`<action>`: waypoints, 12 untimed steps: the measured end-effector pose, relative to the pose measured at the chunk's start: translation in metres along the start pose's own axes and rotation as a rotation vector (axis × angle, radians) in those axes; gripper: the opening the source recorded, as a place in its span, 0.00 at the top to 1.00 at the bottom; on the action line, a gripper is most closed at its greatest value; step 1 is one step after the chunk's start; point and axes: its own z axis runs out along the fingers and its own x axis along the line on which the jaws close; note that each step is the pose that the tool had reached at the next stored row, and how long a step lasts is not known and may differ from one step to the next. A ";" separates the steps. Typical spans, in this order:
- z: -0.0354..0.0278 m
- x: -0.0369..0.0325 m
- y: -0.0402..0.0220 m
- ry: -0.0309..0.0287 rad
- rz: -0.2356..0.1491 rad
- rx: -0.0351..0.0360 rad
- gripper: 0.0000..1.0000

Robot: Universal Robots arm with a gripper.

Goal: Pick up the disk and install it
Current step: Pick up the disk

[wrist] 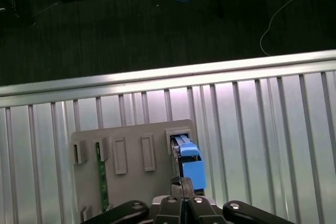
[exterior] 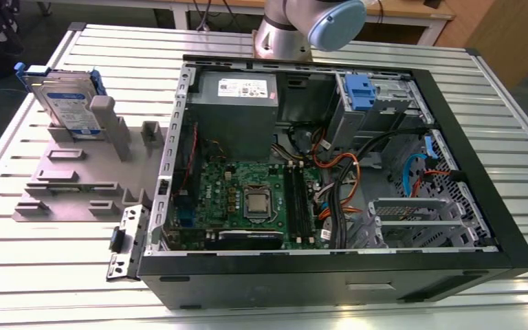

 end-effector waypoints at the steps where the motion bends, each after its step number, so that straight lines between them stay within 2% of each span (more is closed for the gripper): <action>1: 0.0000 0.0000 0.0000 -0.0001 0.002 0.0000 0.89; 12: 0.0000 0.0000 0.0000 -0.0003 0.005 0.0001 0.89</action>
